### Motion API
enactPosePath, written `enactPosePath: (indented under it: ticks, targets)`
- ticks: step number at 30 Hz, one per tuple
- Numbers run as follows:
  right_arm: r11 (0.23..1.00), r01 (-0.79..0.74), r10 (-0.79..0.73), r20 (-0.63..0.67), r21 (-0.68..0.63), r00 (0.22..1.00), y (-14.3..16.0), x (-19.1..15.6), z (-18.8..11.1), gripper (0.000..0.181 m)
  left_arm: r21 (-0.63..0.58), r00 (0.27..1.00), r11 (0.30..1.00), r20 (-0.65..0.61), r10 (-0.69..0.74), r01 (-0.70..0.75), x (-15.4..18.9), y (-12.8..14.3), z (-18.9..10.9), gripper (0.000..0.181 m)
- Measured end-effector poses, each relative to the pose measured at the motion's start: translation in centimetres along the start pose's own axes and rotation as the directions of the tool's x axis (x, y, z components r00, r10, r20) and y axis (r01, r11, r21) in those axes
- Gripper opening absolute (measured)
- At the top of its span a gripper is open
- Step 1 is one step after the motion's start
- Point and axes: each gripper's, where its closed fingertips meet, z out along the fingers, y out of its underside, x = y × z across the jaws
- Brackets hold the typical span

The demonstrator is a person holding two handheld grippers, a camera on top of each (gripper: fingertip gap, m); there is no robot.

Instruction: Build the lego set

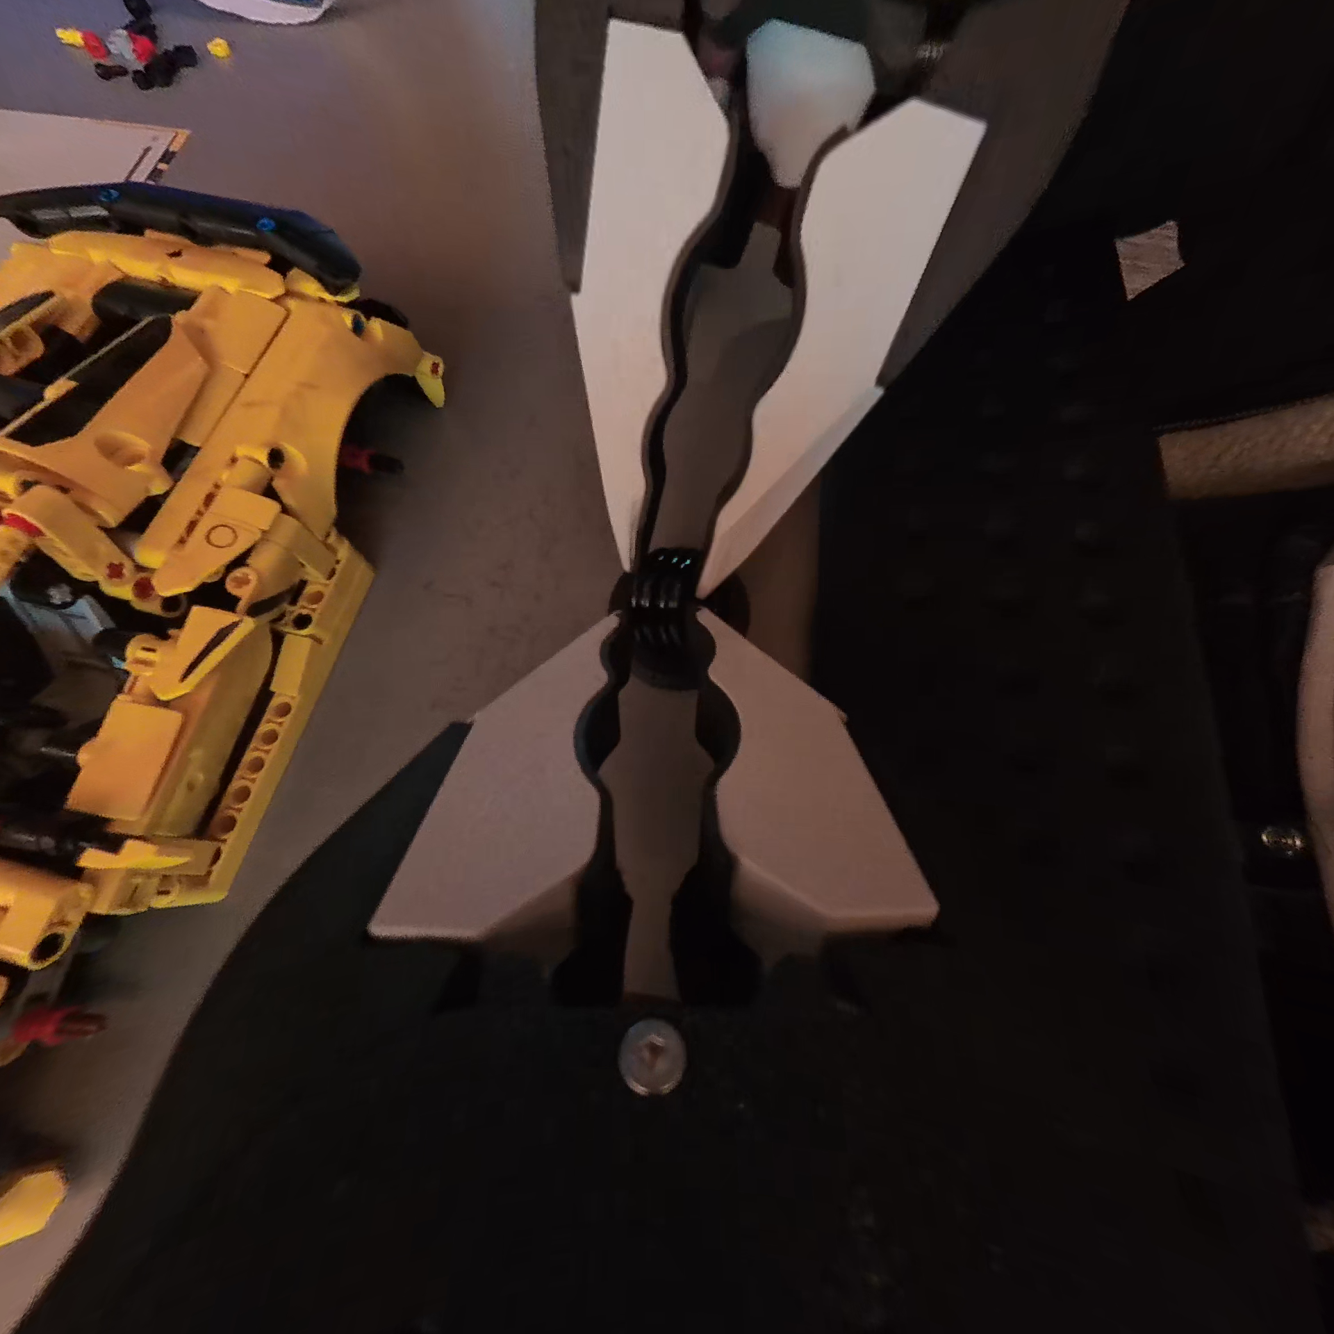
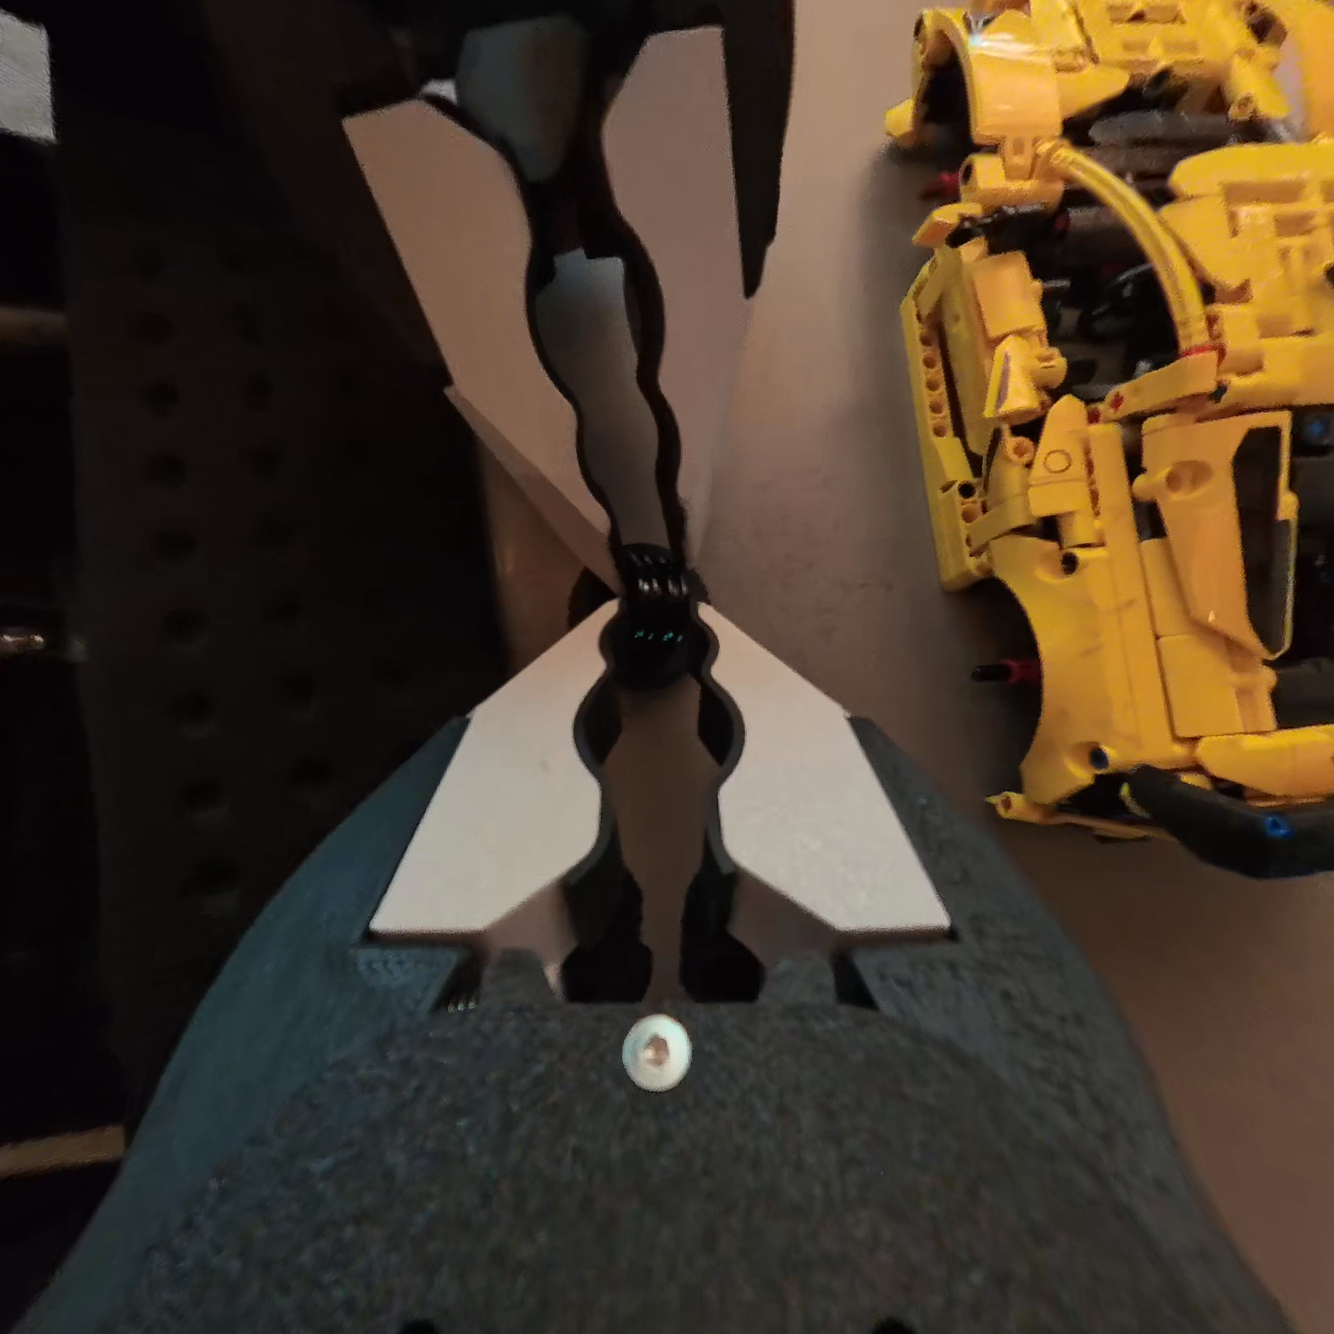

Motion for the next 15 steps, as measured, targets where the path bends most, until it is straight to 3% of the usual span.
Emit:
enactPosePath:
  ticks: [4,10,15]
  targets:
    - [0.991,-0.11,0.115,0.059,-0.072,0.992,0.29,0.0,0.16,0.013,-0.014,0.996,0.996,-0.018,-0.083,0.083,-0.07,0.15,0.13,0.015]
    - [0.921,-0.332,0.375,0.222,-0.205,0.9,0.57,-0.04,0.4,0.014,-0.075,0.905,0.918,-0.156,-0.395,0.388,-0.26,0.18,0.2,0.014]
    - [0.988,-0.122,0.134,0.142,-0.091,0.981,0.09,0.3,0.07,0.015,-0.076,0.917,0.93,-0.153,-0.368,0.36,-0.16,0.16,0.15,0.014]
